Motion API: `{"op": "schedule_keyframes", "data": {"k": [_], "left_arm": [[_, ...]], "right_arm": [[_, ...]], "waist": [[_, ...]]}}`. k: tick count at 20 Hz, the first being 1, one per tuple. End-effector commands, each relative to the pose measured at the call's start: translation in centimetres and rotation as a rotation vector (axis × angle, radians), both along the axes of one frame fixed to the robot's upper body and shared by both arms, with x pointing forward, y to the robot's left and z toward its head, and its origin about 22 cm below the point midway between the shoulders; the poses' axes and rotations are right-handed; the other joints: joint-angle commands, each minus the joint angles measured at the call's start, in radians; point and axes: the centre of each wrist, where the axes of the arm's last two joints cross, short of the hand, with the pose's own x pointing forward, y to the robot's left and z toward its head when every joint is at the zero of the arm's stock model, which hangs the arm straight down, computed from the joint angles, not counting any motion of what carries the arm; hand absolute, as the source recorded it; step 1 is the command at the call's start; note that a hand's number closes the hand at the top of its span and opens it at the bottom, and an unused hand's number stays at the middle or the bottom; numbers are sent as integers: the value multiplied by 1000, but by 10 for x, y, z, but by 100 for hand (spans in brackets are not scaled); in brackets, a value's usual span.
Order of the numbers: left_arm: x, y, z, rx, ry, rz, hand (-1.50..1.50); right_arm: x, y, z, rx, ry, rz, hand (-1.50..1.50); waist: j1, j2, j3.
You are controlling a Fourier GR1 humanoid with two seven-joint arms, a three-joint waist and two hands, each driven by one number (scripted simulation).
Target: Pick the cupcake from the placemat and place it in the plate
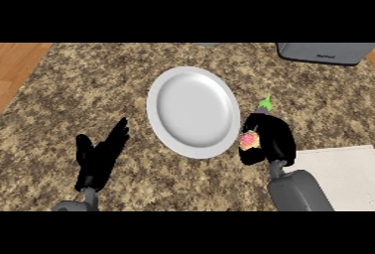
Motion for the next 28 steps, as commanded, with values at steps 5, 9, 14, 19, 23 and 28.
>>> {"op": "schedule_keyframes", "data": {"k": [5,9,14,19,23,28], "left_arm": [[2,-11,-3,10,33,-56,0],[7,-11,-1,11,16,-44,0],[8,-17,-1,0,24,-51,0],[8,-8,2,-3,13,-3,0],[0,1,-8,14,39,17,0],[-6,6,-11,7,32,36,0]], "right_arm": [[0,103,64,10,-367,-49,150],[-3,124,83,65,-492,-166,150],[-7,141,93,138,-564,-301,150],[-10,143,89,227,-653,-378,150],[-12,142,71,179,-697,-419,150],[0,133,62,94,-767,-526,150]], "waist": [[43,-11,3],[31,-6,4],[14,-2,7],[0,2,11],[-26,6,10],[-50,7,11]]}}
